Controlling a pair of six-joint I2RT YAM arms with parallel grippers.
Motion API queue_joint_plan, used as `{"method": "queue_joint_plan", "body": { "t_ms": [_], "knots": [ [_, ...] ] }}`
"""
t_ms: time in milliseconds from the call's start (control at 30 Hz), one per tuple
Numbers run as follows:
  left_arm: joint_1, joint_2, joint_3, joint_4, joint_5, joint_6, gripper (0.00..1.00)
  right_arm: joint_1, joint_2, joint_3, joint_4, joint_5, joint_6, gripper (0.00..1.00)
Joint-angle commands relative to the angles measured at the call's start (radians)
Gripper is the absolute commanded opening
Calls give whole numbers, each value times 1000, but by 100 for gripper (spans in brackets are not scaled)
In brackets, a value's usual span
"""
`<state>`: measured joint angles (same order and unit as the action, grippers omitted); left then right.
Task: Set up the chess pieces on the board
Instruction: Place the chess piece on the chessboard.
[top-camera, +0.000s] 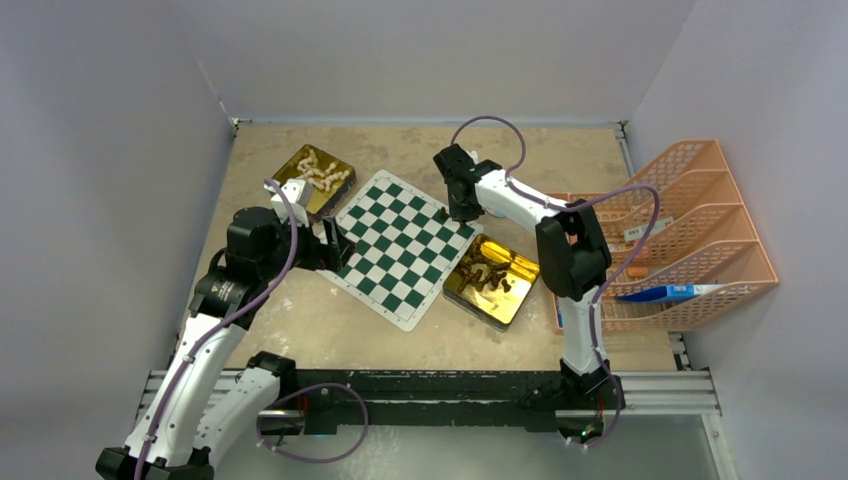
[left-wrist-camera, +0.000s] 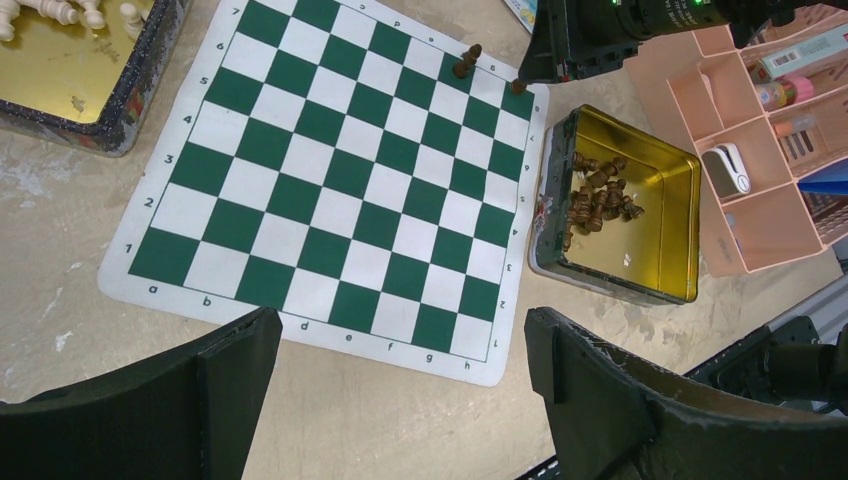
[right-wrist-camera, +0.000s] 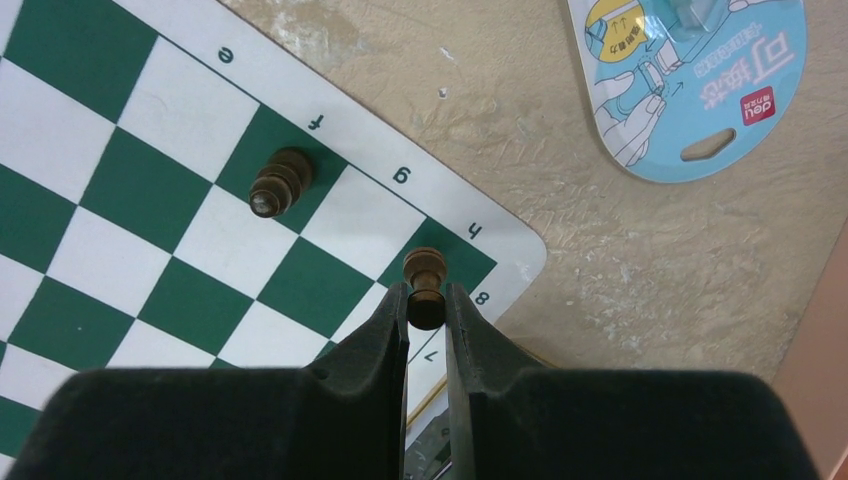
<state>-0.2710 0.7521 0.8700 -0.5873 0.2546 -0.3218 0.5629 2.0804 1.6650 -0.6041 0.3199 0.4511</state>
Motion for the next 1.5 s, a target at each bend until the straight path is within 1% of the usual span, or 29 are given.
{"method": "queue_joint_plan", "body": {
  "t_ms": [0,600,700,900,967,1200,1467],
  "knots": [
    [-8,-14,-2,25,-4,-7,92,0,-19,-17,12,6,14,17],
    [-8,-17,-2,22,-12,-8,92,0,-23,-51,32,-12,16,19],
    [-8,-16,-2,22,-14,-8,92,1,-21,-54,35,-12,17,23],
    [-8,-14,-2,22,-14,-8,92,0,-32,-51,38,-17,17,35],
    [-7,-13,-2,22,-14,-8,92,0,-41,-51,38,-17,19,37],
    [-8,-13,-2,23,-16,-8,92,0,-91,-50,20,-12,26,39],
    [-8,-7,-2,21,-20,-8,92,1,-202,-81,-2,5,35,39]
  ]
}}
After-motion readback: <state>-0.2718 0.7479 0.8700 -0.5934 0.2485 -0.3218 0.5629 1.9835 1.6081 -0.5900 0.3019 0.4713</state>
